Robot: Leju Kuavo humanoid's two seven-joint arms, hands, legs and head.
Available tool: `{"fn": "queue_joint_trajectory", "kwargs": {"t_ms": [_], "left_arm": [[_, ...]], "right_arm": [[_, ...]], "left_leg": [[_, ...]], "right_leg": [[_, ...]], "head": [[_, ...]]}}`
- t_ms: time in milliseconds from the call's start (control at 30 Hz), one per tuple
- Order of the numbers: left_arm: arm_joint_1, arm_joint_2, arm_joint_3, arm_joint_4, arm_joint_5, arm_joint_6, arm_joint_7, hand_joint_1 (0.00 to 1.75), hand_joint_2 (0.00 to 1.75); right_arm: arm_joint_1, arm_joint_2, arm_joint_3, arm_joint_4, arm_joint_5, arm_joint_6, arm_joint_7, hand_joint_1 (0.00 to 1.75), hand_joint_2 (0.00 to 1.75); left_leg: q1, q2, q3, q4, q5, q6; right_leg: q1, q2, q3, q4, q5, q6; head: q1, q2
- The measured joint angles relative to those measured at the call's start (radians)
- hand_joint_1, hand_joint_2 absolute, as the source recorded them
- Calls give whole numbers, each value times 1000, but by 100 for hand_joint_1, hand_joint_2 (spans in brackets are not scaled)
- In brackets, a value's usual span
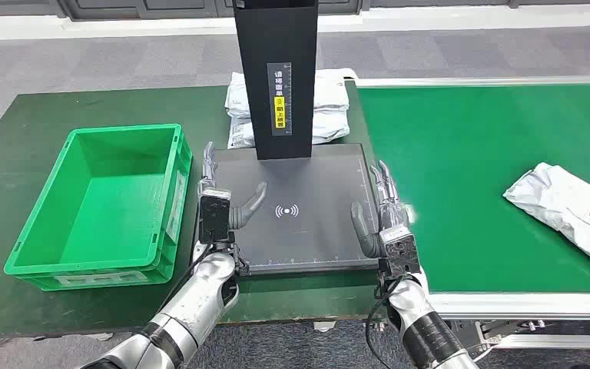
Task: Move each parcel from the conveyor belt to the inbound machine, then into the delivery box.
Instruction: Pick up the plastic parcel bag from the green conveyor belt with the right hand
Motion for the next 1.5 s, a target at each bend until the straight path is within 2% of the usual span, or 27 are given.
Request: {"fn": "queue_joint_trajectory", "kwargs": {"t_ms": [433,700,1367,1500], "left_arm": [[0,0,14,-6,-11,-27,0,0,175],[-1,-9,22,-6,-10,-76,0,0,175],[-1,-16,25,-5,-9,-80,0,0,175],[-1,-17,25,-5,-14,-89,0,0,175]], "right_arm": [[-1,-10,0,0,-9,19,0,0,0],[-1,-40,-24,31,-45,100,1,0,0],[-1,-53,-45,70,-53,108,1,0,0],[1,-59,-52,76,-68,146,1,0,0]], "left_leg": [[0,0,0,0,0,0],[0,0,0,0,0,0],[0,0,0,0,0,0],[0,0,0,0,0,0]], "right_leg": [[0,0,0,0,0,0],[0,0,0,0,0,0],[0,0,0,0,0,0],[0,0,-1,0,0,0]], "head": [[0,0],[0,0],[0,0],[0,0]]}}
